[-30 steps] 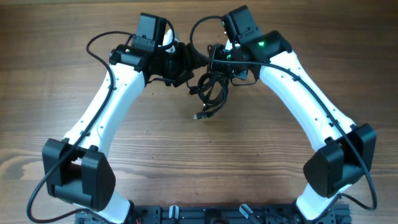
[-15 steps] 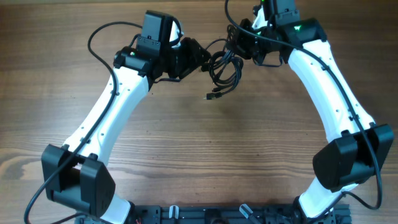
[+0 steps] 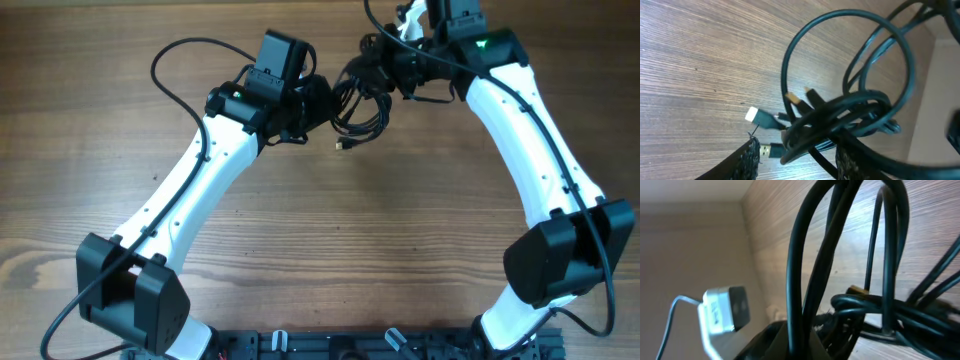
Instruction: Untangle cables
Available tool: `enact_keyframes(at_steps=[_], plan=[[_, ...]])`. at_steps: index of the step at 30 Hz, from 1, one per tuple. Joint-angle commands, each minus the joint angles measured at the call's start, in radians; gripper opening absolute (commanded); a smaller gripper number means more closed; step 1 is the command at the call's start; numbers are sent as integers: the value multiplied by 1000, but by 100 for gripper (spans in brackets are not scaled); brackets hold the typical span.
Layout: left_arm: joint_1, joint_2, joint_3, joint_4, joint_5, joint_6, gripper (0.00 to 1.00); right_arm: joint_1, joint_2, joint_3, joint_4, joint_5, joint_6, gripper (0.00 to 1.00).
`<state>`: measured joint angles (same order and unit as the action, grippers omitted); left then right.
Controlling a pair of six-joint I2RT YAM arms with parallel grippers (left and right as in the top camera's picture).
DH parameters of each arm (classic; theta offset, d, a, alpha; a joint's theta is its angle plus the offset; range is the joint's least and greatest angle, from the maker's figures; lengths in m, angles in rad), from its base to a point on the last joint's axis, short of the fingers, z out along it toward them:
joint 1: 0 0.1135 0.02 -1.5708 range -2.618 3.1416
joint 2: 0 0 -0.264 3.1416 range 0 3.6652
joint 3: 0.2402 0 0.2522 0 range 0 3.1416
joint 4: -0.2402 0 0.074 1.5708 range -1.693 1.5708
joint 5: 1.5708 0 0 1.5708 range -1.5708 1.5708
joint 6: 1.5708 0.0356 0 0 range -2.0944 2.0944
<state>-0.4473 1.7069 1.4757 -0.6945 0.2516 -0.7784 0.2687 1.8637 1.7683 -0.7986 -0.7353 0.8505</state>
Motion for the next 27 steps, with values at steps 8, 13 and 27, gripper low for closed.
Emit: enact_keyframes(at_steps=[8,13,27], plan=[[-1,61,9,50,-209,15,50,8,-5,26,-304,-131,-389,4],[19,61,9,27,-218,16,45,8,-5,26,-388,245,-431,4],[182,61,9,-158,298,225,40,10,-6,77,-565,888,-434,4]])
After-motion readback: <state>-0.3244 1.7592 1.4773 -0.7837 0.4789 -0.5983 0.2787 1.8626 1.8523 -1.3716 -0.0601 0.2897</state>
